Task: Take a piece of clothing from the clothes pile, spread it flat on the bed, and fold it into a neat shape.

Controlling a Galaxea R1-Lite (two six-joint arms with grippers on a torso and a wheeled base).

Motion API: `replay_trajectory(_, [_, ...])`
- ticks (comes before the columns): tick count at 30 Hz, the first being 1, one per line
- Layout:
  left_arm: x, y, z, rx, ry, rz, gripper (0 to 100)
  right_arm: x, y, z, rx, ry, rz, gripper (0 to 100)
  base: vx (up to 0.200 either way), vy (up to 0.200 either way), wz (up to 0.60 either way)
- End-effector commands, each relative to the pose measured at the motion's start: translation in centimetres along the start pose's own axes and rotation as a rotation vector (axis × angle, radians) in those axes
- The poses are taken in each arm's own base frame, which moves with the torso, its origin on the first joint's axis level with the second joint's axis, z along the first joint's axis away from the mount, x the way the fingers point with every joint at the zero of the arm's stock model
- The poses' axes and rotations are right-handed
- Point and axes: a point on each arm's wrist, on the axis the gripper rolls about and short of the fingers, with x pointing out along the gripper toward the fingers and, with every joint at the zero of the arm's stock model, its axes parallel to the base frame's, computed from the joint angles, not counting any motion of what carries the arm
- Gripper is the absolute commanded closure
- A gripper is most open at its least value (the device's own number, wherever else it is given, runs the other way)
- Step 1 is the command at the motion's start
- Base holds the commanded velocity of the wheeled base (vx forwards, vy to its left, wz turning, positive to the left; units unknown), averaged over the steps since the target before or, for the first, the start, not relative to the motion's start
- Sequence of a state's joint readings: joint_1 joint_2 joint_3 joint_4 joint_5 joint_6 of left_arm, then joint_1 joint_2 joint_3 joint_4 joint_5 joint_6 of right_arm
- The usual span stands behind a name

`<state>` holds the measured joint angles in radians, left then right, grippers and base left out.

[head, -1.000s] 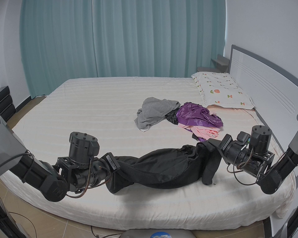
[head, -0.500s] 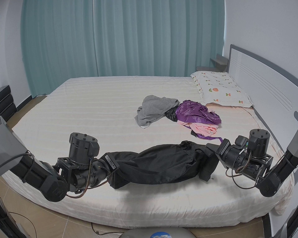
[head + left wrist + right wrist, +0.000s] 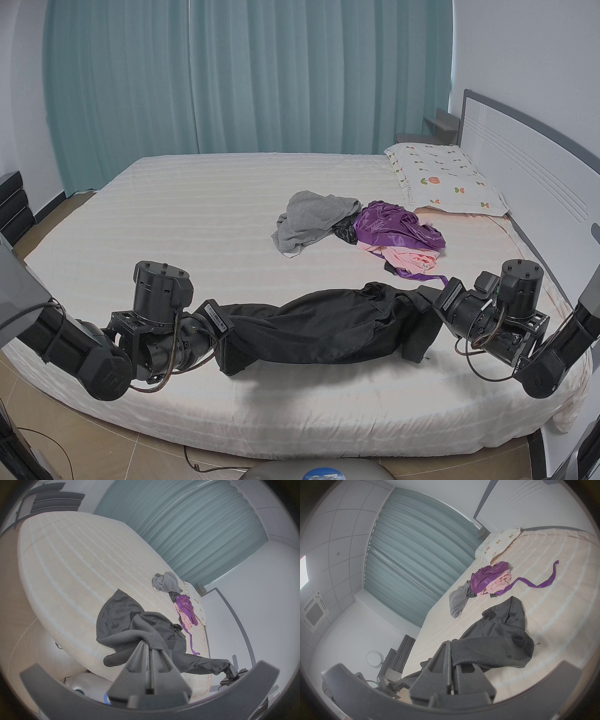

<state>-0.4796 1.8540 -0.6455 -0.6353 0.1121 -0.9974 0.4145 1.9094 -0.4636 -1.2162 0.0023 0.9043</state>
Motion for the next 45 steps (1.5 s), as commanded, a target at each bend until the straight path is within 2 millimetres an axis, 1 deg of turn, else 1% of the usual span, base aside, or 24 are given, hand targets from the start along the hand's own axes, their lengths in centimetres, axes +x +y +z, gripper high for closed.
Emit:
replay_trajectory(1, [-0.2, -0.1, 0.3, -0.005, -0.01, -0.009, 100, 0.0, 0.3, 0.0, -0.013, -0.013, 0.002, 100, 0.0, 0.2, 0.0])
replay_trajectory(8, [-0.6, -0.4, 0.5, -0.007, -0.02, -0.022, 100, 0.1, 0.3, 0.2, -0.054, -0.06, -0.028, 100, 0.0, 0.2, 0.0])
replay_trajectory(13, [-1.1, -0.7, 0.8, -0.008, -0.034, -0.039, 100, 0.2, 0.7, -0.3, -0.089, -0.084, -0.052, 100, 0.0, 0.2, 0.0])
replay_trajectory(17, [-1.4, -0.8, 1.1, -0.014, -0.045, -0.048, 100, 0.6, 1.0, 0.1, -0.111, -0.145, -0.08, 100, 0.0, 0.2, 0.0])
replay_trajectory(20, [-1.5, -0.8, 1.2, -0.016, -0.048, -0.048, 100, 0.6, 1.0, 0.1, -0.116, -0.157, -0.087, 100, 0.0, 0.2, 0.0])
replay_trajectory(28, [-1.6, -0.9, 1.4, -0.018, -0.059, -0.052, 100, 0.5, 1.5, 0.3, -0.109, -0.19, -0.035, 100, 0.0, 0.2, 0.0])
replay_trajectory(45, [-2.0, -1.0, 2.0, -0.024, -0.089, -0.072, 100, 0.4, 1.4, 0.2, -0.104, -0.185, -0.032, 100, 0.0, 0.2, 0.0])
